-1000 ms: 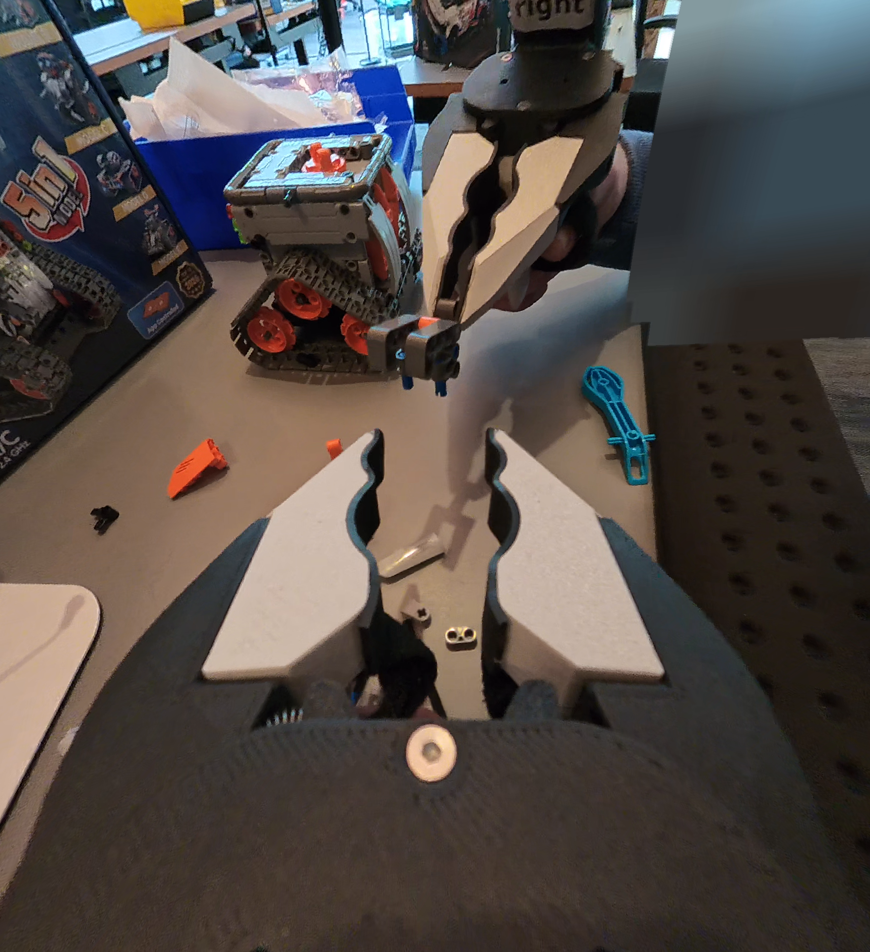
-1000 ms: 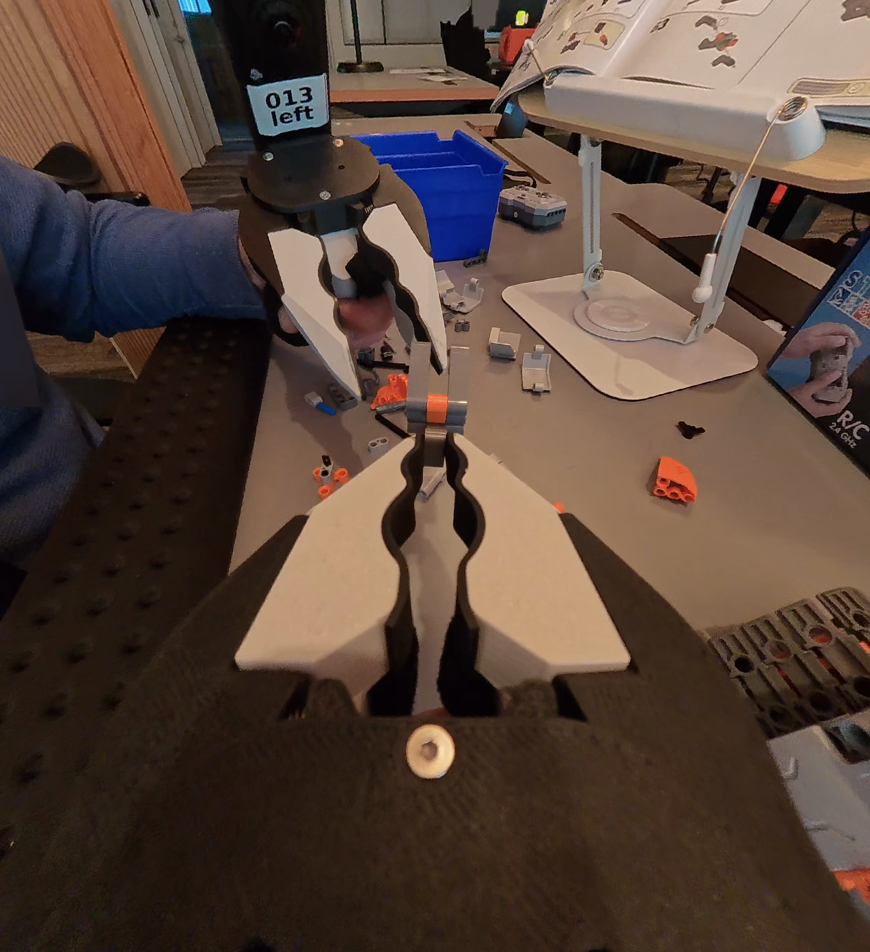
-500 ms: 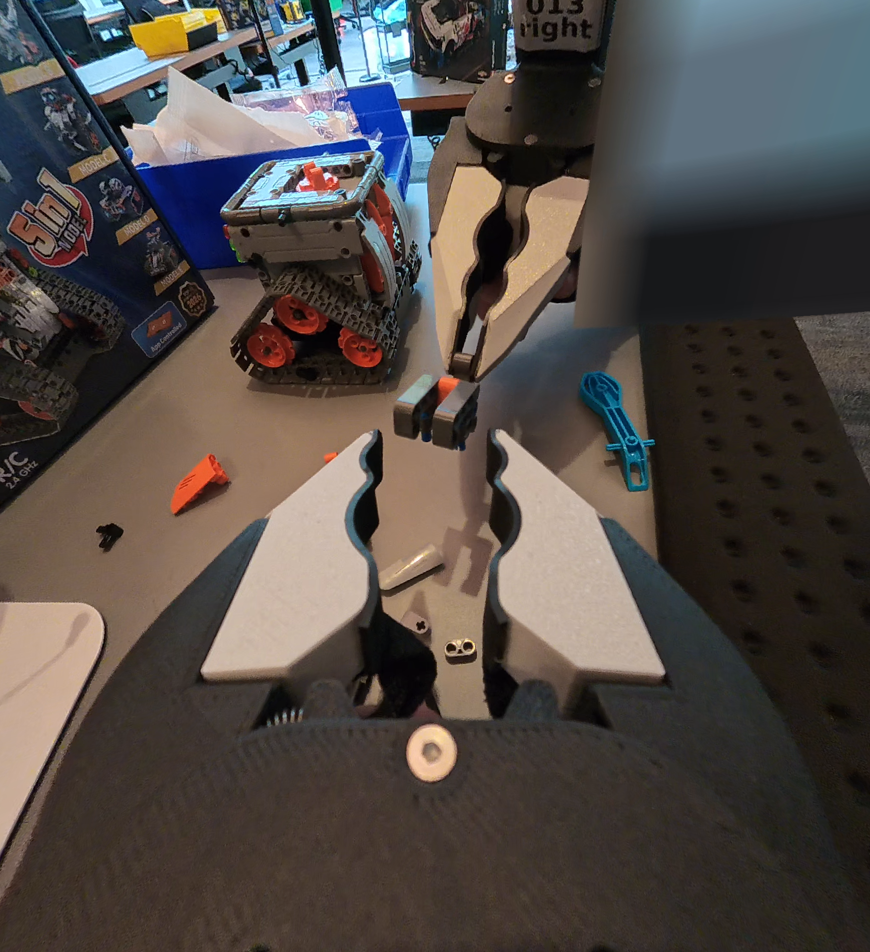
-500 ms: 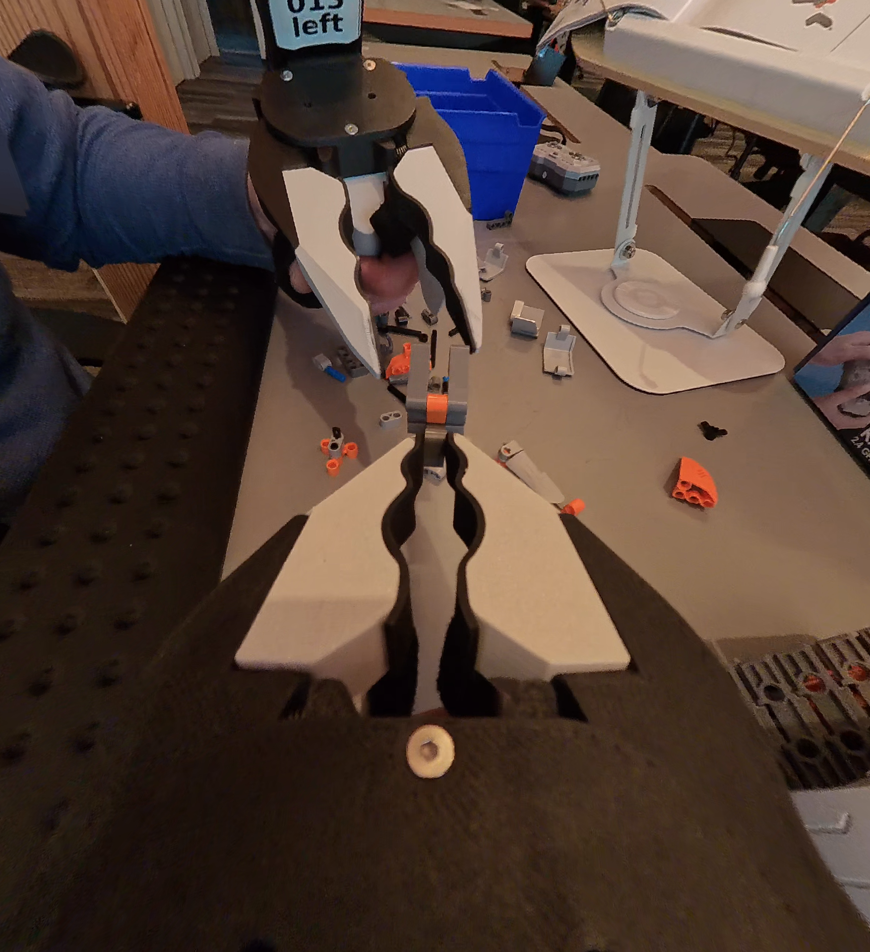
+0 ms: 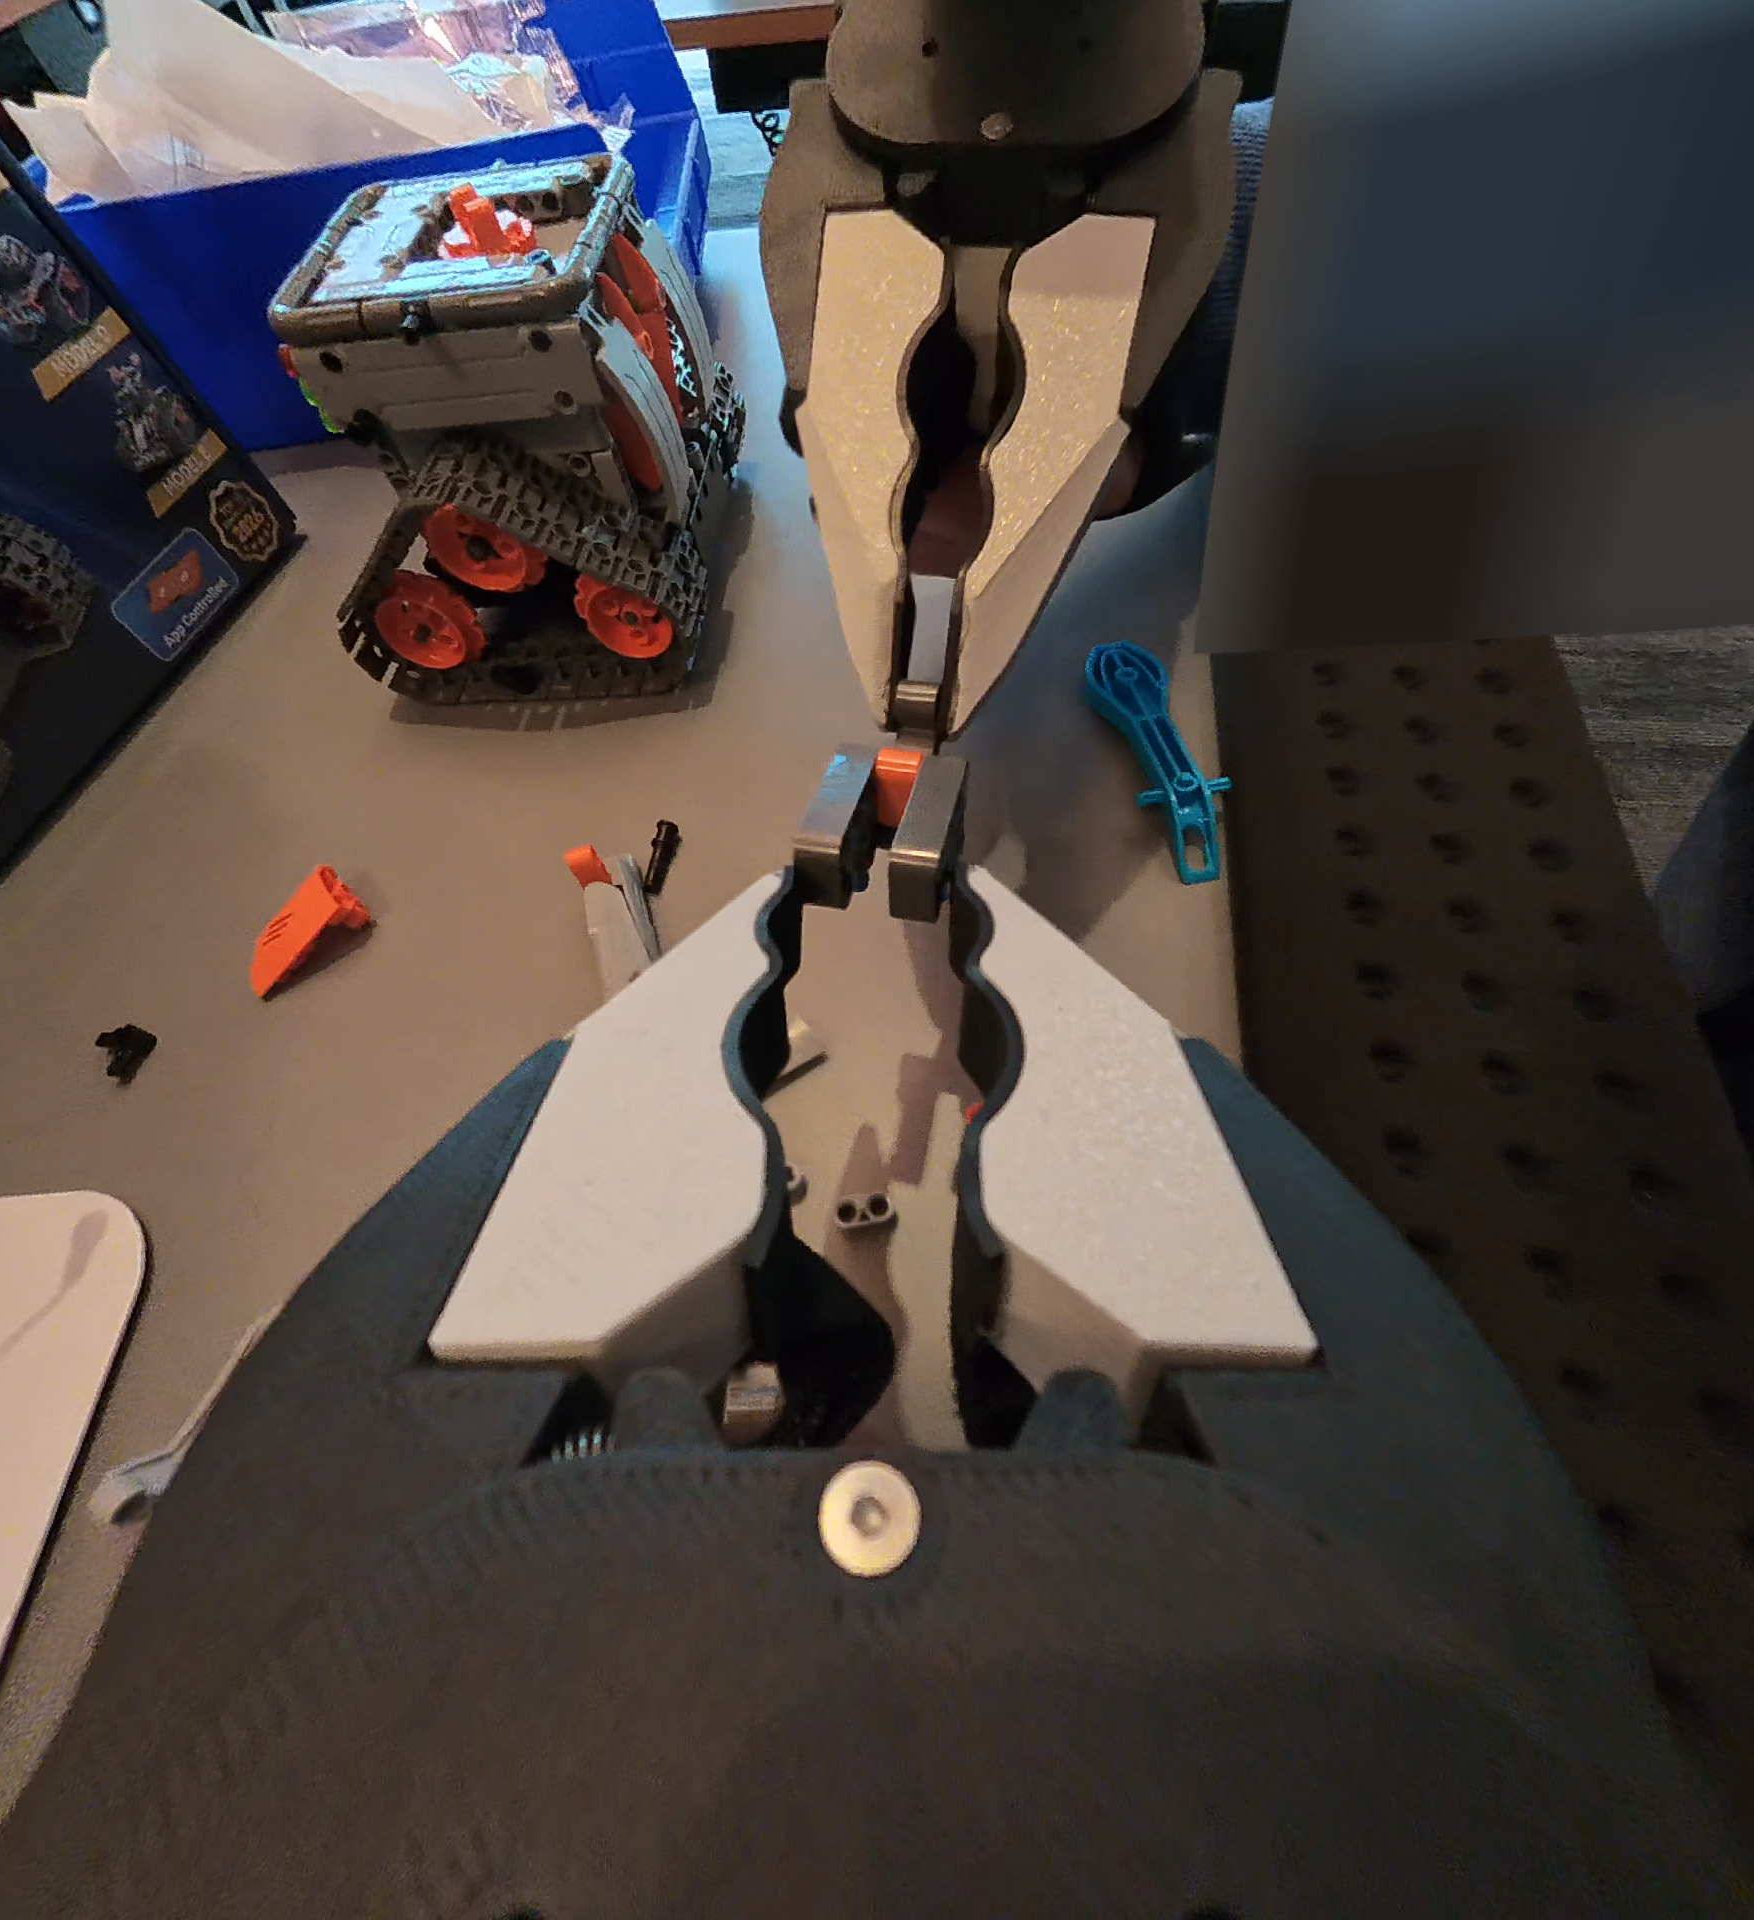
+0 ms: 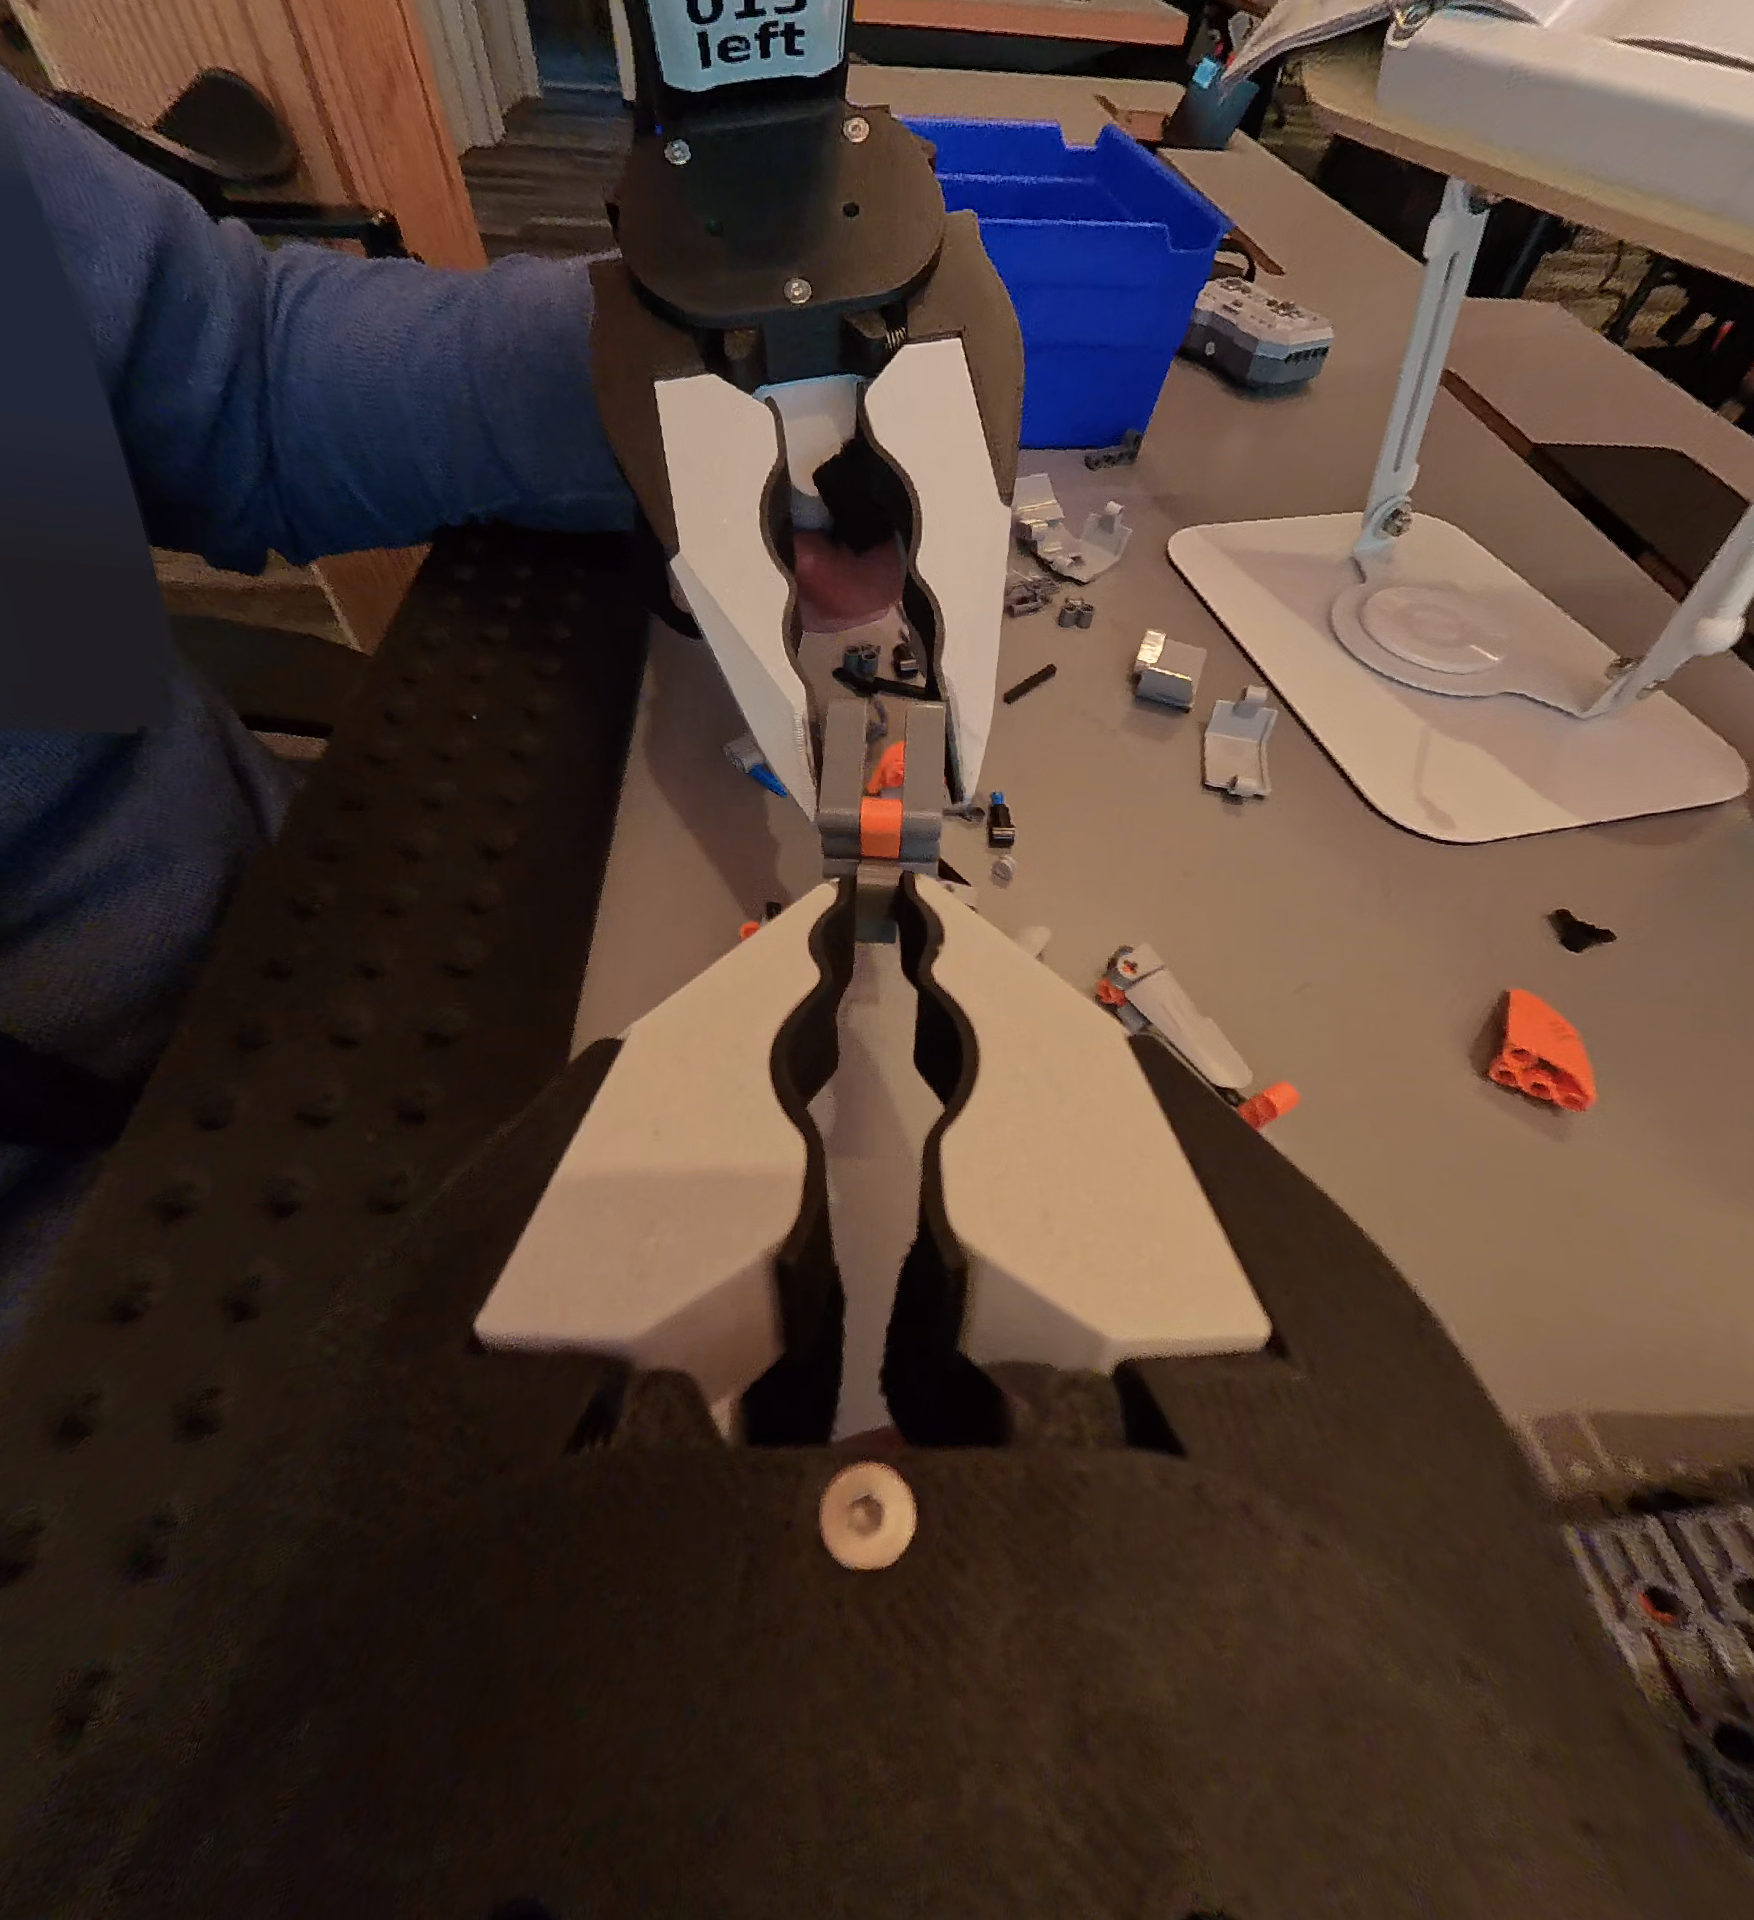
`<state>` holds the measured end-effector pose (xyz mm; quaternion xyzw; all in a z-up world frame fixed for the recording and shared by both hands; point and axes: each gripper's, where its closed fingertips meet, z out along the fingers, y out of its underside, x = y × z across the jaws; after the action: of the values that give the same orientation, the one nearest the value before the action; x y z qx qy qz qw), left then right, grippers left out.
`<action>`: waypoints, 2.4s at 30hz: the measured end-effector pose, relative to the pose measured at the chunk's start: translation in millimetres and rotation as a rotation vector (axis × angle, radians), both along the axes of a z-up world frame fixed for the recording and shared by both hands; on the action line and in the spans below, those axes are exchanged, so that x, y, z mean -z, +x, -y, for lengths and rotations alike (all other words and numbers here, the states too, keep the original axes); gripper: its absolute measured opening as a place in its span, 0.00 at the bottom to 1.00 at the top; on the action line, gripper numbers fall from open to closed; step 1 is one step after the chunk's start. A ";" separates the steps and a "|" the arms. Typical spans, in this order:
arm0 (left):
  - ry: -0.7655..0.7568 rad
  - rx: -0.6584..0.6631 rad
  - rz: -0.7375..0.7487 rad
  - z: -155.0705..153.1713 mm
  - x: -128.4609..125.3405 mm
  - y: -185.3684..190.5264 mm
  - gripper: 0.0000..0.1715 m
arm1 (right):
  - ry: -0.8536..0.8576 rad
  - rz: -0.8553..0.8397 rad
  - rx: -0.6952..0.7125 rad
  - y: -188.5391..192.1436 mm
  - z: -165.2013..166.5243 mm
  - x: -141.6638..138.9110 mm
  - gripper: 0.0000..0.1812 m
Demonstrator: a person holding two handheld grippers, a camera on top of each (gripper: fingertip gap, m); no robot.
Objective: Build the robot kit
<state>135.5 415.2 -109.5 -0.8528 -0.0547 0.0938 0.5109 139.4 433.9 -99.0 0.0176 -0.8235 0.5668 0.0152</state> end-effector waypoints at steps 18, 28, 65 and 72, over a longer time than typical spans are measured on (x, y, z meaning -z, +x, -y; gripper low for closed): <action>-0.047 0.046 0.099 24.1 13.4 14.3 0.14 | 0.098 0.086 -0.006 13.1 25.4 12.6 0.03; -0.014 0.062 0.045 23.0 6.1 13.1 0.17 | 0.048 0.173 0.000 11.8 27.3 7.2 0.03; 0.384 0.051 0.639 14.1 -31.7 -6.2 0.15 | 0.272 -0.890 0.081 -20.7 28.9 -8.9 0.08; 0.474 -0.038 0.600 25.5 -43.7 -29.7 0.21 | 0.051 -0.196 0.016 -20.5 24.3 -11.8 0.08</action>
<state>105.9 389.7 -65.8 -0.6994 -0.2377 -0.1660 0.6533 119.0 409.7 -87.2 0.0669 -0.8324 0.5410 0.0996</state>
